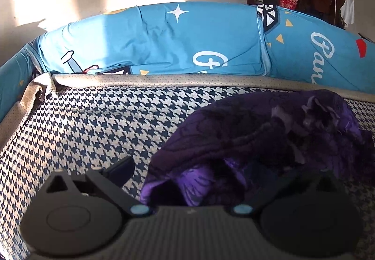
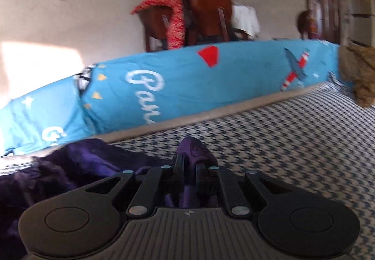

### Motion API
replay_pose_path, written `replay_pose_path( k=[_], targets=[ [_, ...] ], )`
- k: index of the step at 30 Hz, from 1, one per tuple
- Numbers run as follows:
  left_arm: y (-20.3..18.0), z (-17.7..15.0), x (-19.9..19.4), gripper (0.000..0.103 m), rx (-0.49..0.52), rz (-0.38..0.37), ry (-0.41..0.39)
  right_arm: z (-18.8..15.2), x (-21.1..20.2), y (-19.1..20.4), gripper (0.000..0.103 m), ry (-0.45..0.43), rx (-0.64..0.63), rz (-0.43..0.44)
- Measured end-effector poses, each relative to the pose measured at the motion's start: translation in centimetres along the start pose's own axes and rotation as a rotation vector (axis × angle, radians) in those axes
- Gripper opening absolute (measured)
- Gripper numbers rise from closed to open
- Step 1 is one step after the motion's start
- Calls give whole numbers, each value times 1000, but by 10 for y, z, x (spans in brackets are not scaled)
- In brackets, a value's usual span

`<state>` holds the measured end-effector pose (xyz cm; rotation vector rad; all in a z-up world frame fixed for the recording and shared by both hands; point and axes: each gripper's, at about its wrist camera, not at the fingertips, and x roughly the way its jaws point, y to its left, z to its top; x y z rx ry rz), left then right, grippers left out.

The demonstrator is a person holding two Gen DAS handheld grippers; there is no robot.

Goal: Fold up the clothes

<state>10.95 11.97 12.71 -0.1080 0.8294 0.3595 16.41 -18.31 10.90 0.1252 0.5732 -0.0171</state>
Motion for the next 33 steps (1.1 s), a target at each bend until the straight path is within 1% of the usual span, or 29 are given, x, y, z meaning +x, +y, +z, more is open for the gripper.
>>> replay_pose_path(
  k=[3, 5, 8, 10, 12, 14, 16, 18, 19, 20, 21, 22, 24, 26, 28, 29, 30, 31, 33],
  targets=[
    [1, 0, 0, 103, -16, -6, -5, 0, 7, -20, 12, 48, 65, -84],
    [0, 0, -1, 103, -15, 4, -14, 1, 3, -25, 14, 36, 71, -113],
    [-2, -1, -1, 103, 2, 29, -24, 4, -8, -24, 14, -20, 66, -46],
    [-2, 0, 0, 103, 5, 46, -25, 6, -14, -19, 15, -58, 54, -17],
    [0, 1, 3, 103, 3, 64, -22, 8, -18, -18, 19, -87, 45, -12],
    [3, 2, 6, 103, -6, 88, -19, 11, -19, -20, 26, -96, 48, -17],
    [8, 4, 8, 103, -19, 127, -25, 13, -17, -25, 27, -75, 75, -25],
    [13, 5, 7, 103, -40, 200, -44, 13, -13, -28, 31, -29, 76, -5],
    [16, 6, 7, 103, -50, 240, -58, 13, -8, -28, 36, 16, 48, 10],
    [19, 8, 6, 103, -60, 267, -69, 10, -5, -26, 36, 50, 16, 9],
    [21, 9, 6, 103, -72, 286, -76, 7, -4, -23, 36, 62, -8, -7],
    [25, 10, 6, 103, -91, 284, -75, 5, -4, -22, 36, 72, -32, -21],
    [34, 11, 5, 103, -145, 275, -71, 4, -8, -22, 36, 56, -58, -10],
    [41, 12, 0, 103, -193, 263, -98, 6, -13, -28, 36, 24, -44, -17],
    [44, 13, -5, 103, -204, 254, -127, 10, -16, -38, 36, 16, -3, -17],
    [44, 14, -6, 103, -201, 250, -133, 11, -15, -43, 36, 27, 21, -7],
    [43, 15, -3, 103, -188, 236, -120, 12, -14, -48, 36, 43, 43, 2],
    [41, 16, 1, 103, -173, 209, -90, 12, -13, -52, 36, 57, 62, 11],
    [38, 13, 9, 103, -174, 143, -33, 11, -14, -52, 36, 46, 56, 37]
  ],
)
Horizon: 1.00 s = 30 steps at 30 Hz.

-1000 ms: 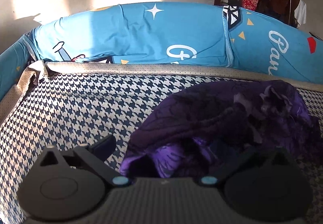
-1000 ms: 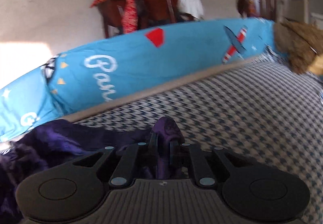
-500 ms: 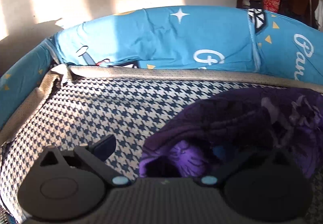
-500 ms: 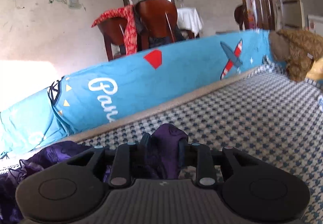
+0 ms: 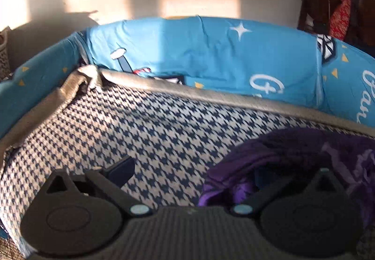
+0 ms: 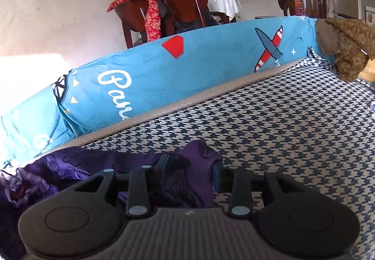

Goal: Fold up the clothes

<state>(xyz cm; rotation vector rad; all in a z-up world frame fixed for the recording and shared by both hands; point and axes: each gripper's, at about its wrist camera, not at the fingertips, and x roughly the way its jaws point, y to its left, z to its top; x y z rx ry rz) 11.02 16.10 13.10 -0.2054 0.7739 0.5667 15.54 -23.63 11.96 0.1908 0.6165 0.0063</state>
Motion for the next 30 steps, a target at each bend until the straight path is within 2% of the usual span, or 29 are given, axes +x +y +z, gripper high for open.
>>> replay_pose_path(
  k=[3, 8, 13, 18, 21, 23, 27, 30],
  targets=[
    [-3, -6, 0, 103, -5, -41, 20, -4, -4, 13, 36, -18, -65, 96],
    [-9, -11, -1, 103, 17, -67, 38, -18, 0, 46, 36, 46, -143, 324],
    [-13, -13, 1, 103, 38, -97, 54, -38, 14, 88, 41, 107, -265, 405],
    [-22, -10, 2, 103, 79, -71, 39, -51, 28, 112, 47, 166, -265, 451],
    [-29, -2, 0, 103, 118, -15, -18, -53, 32, 122, 51, 181, -281, 453],
    [-31, 5, -3, 103, 133, 26, -68, -48, 27, 123, 51, 142, -301, 403],
    [-31, 21, 2, 103, 116, 29, -100, -29, 17, 110, 54, 68, -304, 296],
    [-30, 32, 7, 103, 93, 24, -101, -26, 18, 93, 61, 123, -323, 308]
  ],
)
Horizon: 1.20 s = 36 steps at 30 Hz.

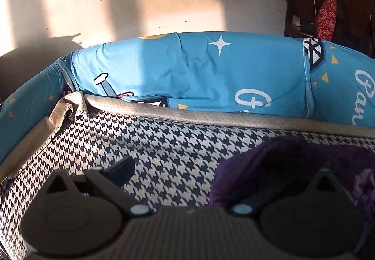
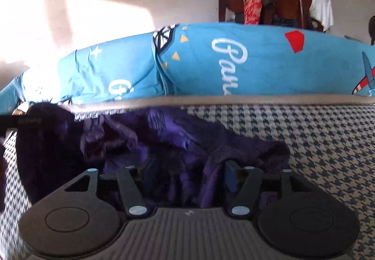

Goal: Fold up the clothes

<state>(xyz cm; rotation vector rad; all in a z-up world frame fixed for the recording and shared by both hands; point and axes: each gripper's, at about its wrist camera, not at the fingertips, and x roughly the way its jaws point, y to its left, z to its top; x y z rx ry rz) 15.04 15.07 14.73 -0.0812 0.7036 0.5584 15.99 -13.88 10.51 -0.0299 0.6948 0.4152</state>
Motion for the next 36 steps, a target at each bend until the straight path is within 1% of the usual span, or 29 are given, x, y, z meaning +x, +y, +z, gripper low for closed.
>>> replay_pose_path(
  k=[2, 3, 6, 9, 11, 12, 13, 14, 16, 18, 20, 22, 24, 26, 30, 33, 35, 36],
  targets=[
    [3, 5, 3, 103, -10, 2, -9, -8, 0, -9, 62, 41, 18, 9],
    [4, 8, 5, 103, -16, 4, -12, -14, 0, -12, 62, 71, 9, 10],
    [15, 15, 11, 103, -55, 12, -9, -32, -1, -16, 62, 141, -60, -19],
    [26, 22, 12, 103, -96, 33, -16, -50, 2, -21, 62, 224, -107, -88],
    [29, 24, 11, 103, -101, 72, -38, -59, 3, -22, 62, 273, -80, -177],
    [29, 24, 11, 103, -91, 82, -42, -61, 0, -22, 62, 275, -29, -212],
    [27, 23, 11, 103, -77, 79, -34, -62, -2, -22, 62, 273, 22, -238],
    [26, 21, 12, 103, -72, 62, -17, -59, -7, -21, 62, 254, 69, -207],
    [29, 14, 16, 103, -101, -20, 48, -55, -16, -18, 62, 213, 155, -150],
    [31, 6, 20, 103, -134, -99, 108, -48, -24, -8, 62, 144, 143, -138],
    [33, -1, 20, 103, -155, -166, 146, -41, -29, 1, 62, 83, 118, -138],
    [36, -7, 16, 103, -178, -232, 161, -36, -29, 7, 62, 66, 103, -100],
    [40, -10, 8, 103, -195, -284, 150, -31, -28, 10, 62, 54, 108, -48],
    [39, -12, -2, 103, -177, -296, 124, -28, -30, 11, 62, 38, 109, -6],
    [30, -17, -17, 103, -89, -245, 94, -24, -28, 15, 62, 23, 91, 35],
    [28, -26, -18, 103, -89, -290, 129, -22, -29, 17, 62, 14, 76, 48],
    [24, -31, -20, 103, -67, -293, 138, -20, -23, 17, 62, 6, 71, 52],
    [22, -32, -22, 103, -49, -285, 131, -18, -20, 18, 62, 2, 72, 56]
  ],
)
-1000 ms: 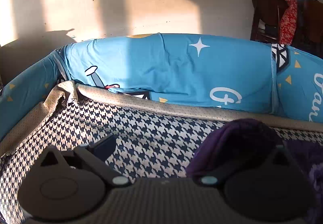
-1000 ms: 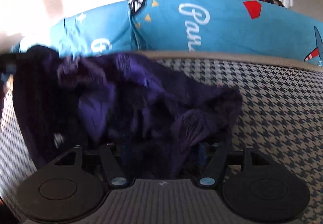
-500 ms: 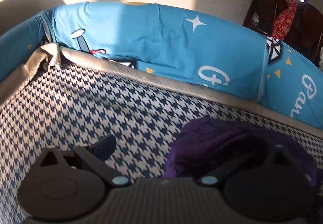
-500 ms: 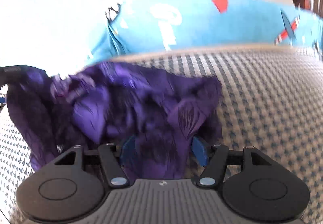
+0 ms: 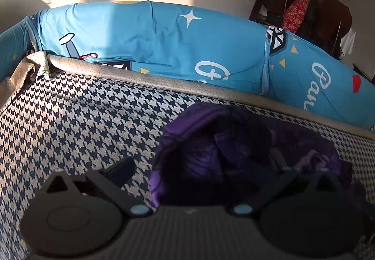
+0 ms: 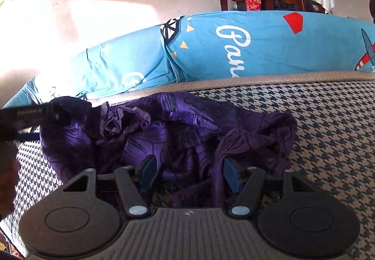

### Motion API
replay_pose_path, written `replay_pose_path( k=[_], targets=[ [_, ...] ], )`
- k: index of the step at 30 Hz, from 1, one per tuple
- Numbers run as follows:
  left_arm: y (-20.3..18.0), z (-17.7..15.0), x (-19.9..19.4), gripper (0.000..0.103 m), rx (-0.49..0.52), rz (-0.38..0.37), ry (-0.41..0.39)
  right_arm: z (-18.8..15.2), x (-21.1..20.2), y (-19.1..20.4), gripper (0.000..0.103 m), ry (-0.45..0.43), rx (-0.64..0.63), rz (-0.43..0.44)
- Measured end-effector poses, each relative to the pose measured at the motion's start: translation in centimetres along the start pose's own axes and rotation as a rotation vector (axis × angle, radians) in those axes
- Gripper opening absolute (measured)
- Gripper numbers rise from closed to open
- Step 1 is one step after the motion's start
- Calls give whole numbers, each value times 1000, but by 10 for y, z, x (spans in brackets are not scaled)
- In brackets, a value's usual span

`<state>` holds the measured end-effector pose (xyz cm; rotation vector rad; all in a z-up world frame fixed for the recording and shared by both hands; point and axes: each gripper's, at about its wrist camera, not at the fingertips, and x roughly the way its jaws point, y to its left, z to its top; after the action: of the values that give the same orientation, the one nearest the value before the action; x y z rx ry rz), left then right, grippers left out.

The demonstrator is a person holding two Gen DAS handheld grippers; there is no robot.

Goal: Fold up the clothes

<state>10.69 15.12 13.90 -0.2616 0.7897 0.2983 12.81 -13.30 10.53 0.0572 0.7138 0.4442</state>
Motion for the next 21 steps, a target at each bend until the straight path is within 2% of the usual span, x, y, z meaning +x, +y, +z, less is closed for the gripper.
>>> replay_pose_path(
  k=[4, 12, 14, 21],
  targets=[
    [-7, -2, -5, 103, 69, 28, -22, 5, 11, 1, 62, -9, 1, 19],
    [2, -6, 1, 103, 68, -21, 33, 9, 35, 9, 64, 16, 7, 71],
    [4, -7, 4, 103, 71, -29, 46, 10, 40, 14, 68, 24, -2, 84],
    [-2, -13, 24, 103, 107, -8, 104, 8, 66, 29, 71, 53, -56, 89]
  ],
)
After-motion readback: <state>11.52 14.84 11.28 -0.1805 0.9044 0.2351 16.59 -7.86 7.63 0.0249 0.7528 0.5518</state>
